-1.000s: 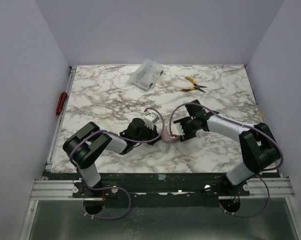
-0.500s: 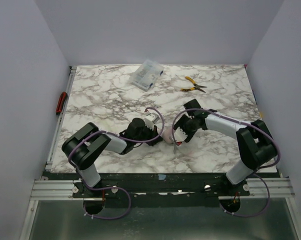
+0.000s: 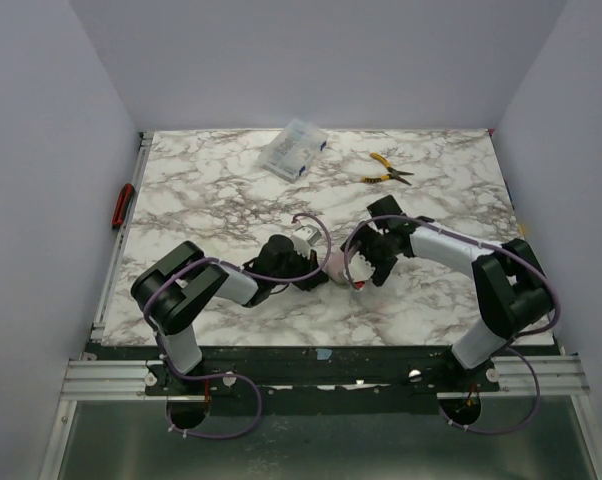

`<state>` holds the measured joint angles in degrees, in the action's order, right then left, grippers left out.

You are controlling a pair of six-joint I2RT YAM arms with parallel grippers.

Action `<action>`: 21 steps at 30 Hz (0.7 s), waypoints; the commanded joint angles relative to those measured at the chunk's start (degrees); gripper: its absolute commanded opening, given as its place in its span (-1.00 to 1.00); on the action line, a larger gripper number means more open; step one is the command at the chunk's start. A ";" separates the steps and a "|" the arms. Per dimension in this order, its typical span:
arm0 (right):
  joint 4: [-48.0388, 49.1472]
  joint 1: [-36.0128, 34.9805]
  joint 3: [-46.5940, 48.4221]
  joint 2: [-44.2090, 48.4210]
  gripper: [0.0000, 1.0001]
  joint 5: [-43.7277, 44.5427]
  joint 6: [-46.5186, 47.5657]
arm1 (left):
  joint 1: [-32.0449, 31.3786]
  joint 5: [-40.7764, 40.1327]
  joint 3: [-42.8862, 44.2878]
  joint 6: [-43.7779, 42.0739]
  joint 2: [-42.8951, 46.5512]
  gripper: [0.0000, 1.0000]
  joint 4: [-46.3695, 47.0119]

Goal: Open the umbrella

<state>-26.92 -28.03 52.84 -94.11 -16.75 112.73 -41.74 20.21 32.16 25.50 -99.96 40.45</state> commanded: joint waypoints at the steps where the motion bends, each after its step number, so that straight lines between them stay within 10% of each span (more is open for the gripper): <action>1: -9.61 0.16 -0.53 0.65 1.00 -6.56 -11.10 | 0.59 -4.62 -1.19 2.78 -1.13 -1.00 0.69; 13: -9.04 5.69 -1.07 19.74 1.00 -4.52 -62.17 | -0.94 -4.34 -0.95 2.63 -1.72 -1.00 3.05; 21: -22.61 11.19 14.29 9.73 1.00 1.16 -103.99 | -3.81 -5.65 -2.44 1.93 0.80 -1.00 4.06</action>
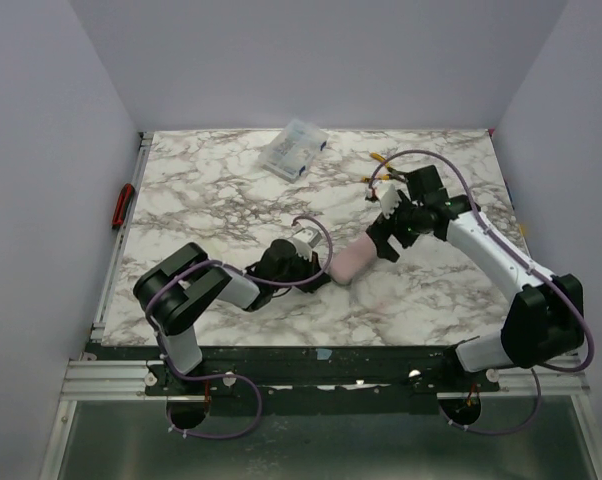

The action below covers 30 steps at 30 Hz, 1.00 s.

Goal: Open the umbrella

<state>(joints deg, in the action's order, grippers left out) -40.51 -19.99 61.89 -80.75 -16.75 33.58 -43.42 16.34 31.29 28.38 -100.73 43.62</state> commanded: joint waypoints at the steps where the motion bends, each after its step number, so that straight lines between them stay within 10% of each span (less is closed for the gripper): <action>1: -10.21 4.03 5.81 -4.66 1.00 -0.95 -28.50 | -2.60 -1.75 -1.50 -1.42 1.48 -1.00 1.25; 15: 6.01 5.57 -1.87 -10.78 1.00 -15.55 -56.92 | -8.54 -4.17 3.08 -3.88 -2.37 -1.00 3.33; 25: 14.94 2.59 -0.36 -17.88 0.99 -11.60 -58.41 | -9.49 -5.35 6.41 -3.95 -4.91 -1.00 2.05; 30: 13.77 1.71 -0.55 -20.61 0.50 -8.22 -53.96 | -9.49 -6.42 5.89 -3.95 -3.95 -1.00 0.67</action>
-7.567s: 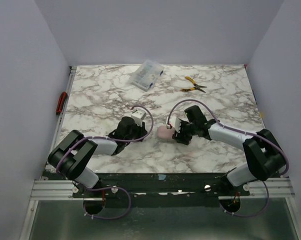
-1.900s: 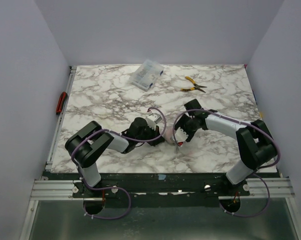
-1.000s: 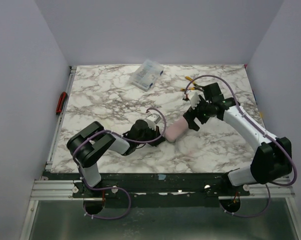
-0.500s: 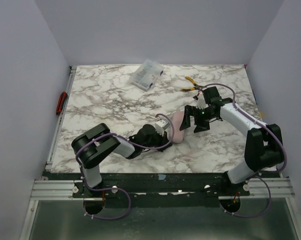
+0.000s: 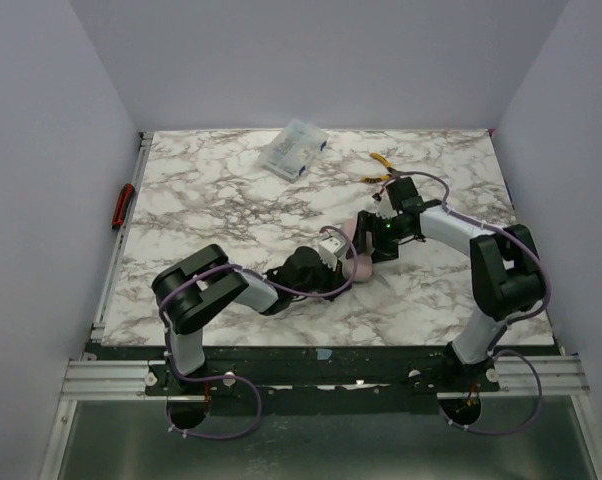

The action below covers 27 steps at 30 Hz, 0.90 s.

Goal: Open the umbrella

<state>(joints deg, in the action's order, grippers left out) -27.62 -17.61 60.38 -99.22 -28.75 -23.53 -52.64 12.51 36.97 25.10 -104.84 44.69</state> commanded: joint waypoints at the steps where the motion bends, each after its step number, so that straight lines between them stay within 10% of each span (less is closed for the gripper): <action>1: -0.04 -0.68 0.97 -2.71 0.28 5.02 4.11 | -0.27 -2.86 -0.11 -0.67 0.75 -1.00 -1.00; 12: -3.56 -0.62 0.43 -5.37 -0.94 5.28 14.70 | 1.40 -9.41 -2.07 -2.84 5.09 -1.00 -9.35; 27: -9.81 -0.68 0.55 -4.88 -0.99 0.69 34.14 | 7.96 -9.26 3.92 -8.45 1.76 -1.00 -9.75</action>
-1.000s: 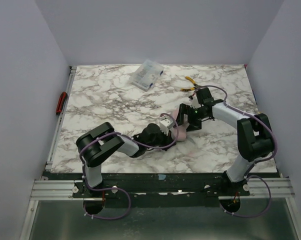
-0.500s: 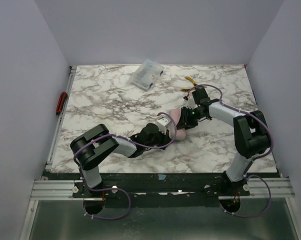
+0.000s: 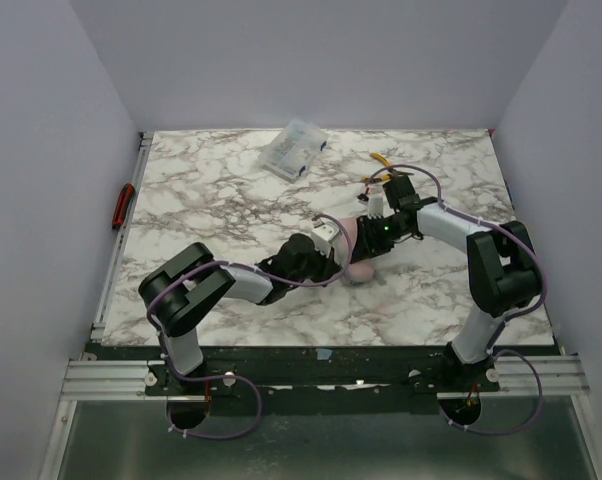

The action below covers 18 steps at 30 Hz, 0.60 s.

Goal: Open the umbrella

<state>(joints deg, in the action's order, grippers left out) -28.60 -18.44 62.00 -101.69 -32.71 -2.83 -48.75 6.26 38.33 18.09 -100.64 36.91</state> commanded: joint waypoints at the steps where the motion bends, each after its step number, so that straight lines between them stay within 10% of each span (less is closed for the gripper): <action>1: -9.81 0.14 -0.88 -2.66 -0.99 4.44 14.30 | 4.70 -1.34 2.71 -0.99 -2.74 -1.00 -1.27; 18: -20.74 0.19 3.75 -9.23 -0.91 8.54 34.77 | 12.32 4.45 0.87 7.39 1.34 -1.00 -5.33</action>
<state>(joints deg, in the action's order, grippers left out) -43.59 -18.41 67.42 -105.84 -36.60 18.65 -38.57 9.78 40.77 24.82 -101.51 34.13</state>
